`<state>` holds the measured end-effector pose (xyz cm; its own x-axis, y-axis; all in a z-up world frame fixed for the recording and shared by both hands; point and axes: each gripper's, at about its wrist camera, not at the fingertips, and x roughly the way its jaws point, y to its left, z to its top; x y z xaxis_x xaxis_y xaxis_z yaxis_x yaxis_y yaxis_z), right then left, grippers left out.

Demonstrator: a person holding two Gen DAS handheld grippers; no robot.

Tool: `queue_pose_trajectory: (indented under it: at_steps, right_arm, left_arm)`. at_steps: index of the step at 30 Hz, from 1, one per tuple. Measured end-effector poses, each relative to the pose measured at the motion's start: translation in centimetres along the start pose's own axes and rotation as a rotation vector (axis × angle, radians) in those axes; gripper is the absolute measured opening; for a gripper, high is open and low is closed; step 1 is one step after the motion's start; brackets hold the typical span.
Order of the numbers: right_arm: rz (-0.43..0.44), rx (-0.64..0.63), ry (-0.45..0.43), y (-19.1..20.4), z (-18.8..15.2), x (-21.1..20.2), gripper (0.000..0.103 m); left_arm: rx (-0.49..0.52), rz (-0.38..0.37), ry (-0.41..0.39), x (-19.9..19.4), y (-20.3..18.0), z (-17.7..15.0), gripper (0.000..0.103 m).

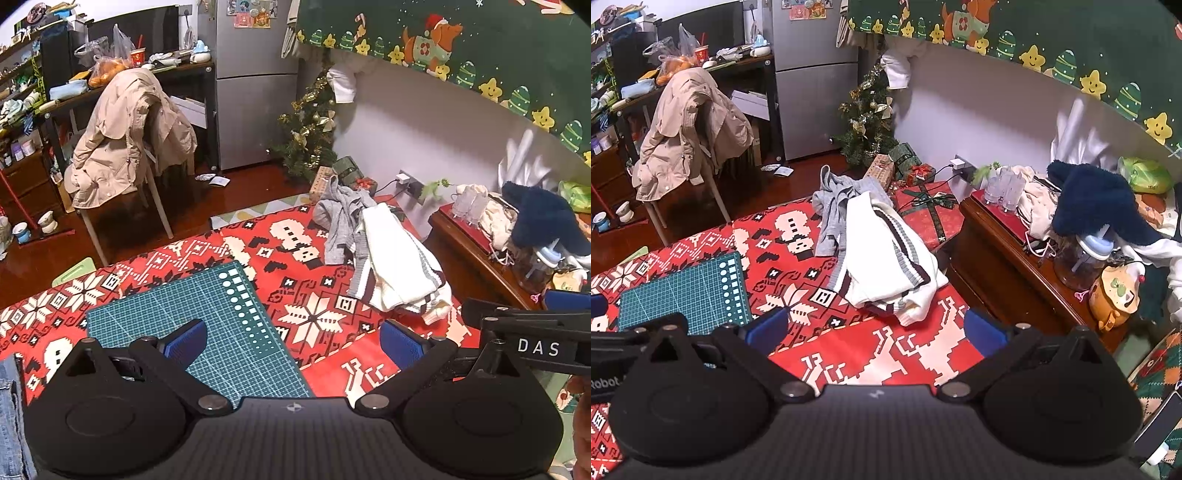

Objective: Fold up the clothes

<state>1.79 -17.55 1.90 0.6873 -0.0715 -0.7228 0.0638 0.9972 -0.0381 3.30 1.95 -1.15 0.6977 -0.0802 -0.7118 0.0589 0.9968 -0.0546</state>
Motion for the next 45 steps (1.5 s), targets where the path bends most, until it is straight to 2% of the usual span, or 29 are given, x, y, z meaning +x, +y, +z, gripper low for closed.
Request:
queue_pose_trajectory:
  at_steps: [10,13,16,20,25,28,31,33,35,36,37,39,40,42,45]
  right_arm:
    - [-0.007,0.072,0.036,-2.3,-1.1,3.2,0.102]
    - [-0.032,0.081,0.007,-3.3,-1.8,4.4,0.102]
    - [-0.04,0.046,-0.033,-4.1,-2.4,5.7,0.102]
    - [-0.024,-0.011,-0.073,-5.0,-2.7,7.9,0.102]
    - [0.026,-0.099,-0.073,-5.9,-3.0,11.7,0.102]
    - [0.071,-0.129,-0.107,-6.5,-3.2,13.6,0.102]
    - [0.044,-0.158,-0.123,-6.8,-3.3,15.5,0.102]
    - [0.101,-0.132,-0.13,-7.5,-3.2,16.6,0.102]
    - [0.164,-0.104,-0.123,-7.9,-3.1,17.6,0.099]
    - [0.186,-0.098,-0.117,-7.9,-3.0,18.1,0.092]
    - [0.192,-0.101,-0.108,-7.8,-2.9,18.6,0.085]
    - [0.195,-0.104,-0.085,-7.4,-2.8,19.8,0.078]
    - [0.194,-0.098,-0.071,-7.4,-2.7,20.4,0.07]
    - [0.189,-0.084,-0.039,-7.2,-2.6,21.7,0.062]
    - [0.193,-0.035,0.03,-7.5,-2.5,23.9,0.054]
  left_arm:
    - [0.068,0.015,-0.014,2.9,-0.9,-0.4,0.102]
    - [0.063,-0.033,0.014,4.4,-1.3,-0.5,0.102]
    - [0.037,-0.049,0.025,5.9,-1.5,-0.8,0.101]
    - [0.028,-0.027,0.027,8.1,-2.3,-1.3,0.101]
    - [0.018,0.001,0.031,11.0,-3.3,-2.0,0.101]
    - [-0.014,-0.033,0.011,12.1,-3.8,-1.8,0.101]
    - [-0.033,-0.102,0.011,13.2,-4.3,-1.2,0.101]
    - [-0.035,-0.158,0.032,14.0,-4.4,-1.1,0.101]
    - [-0.058,-0.205,0.04,14.3,-4.5,-1.2,0.101]
    - [-0.072,-0.215,0.042,14.4,-4.5,-1.4,0.101]
    - [-0.086,-0.218,0.042,14.3,-4.4,-1.5,0.101]
    - [-0.1,-0.219,0.077,14.4,-4.4,-1.8,0.101]
    - [-0.1,-0.226,0.097,14.4,-4.3,-1.9,0.101]
    - [-0.094,-0.242,0.111,14.2,-4.0,-2.2,0.101]
    - [-0.093,-0.229,0.103,13.6,-3.4,-2.7,0.101]
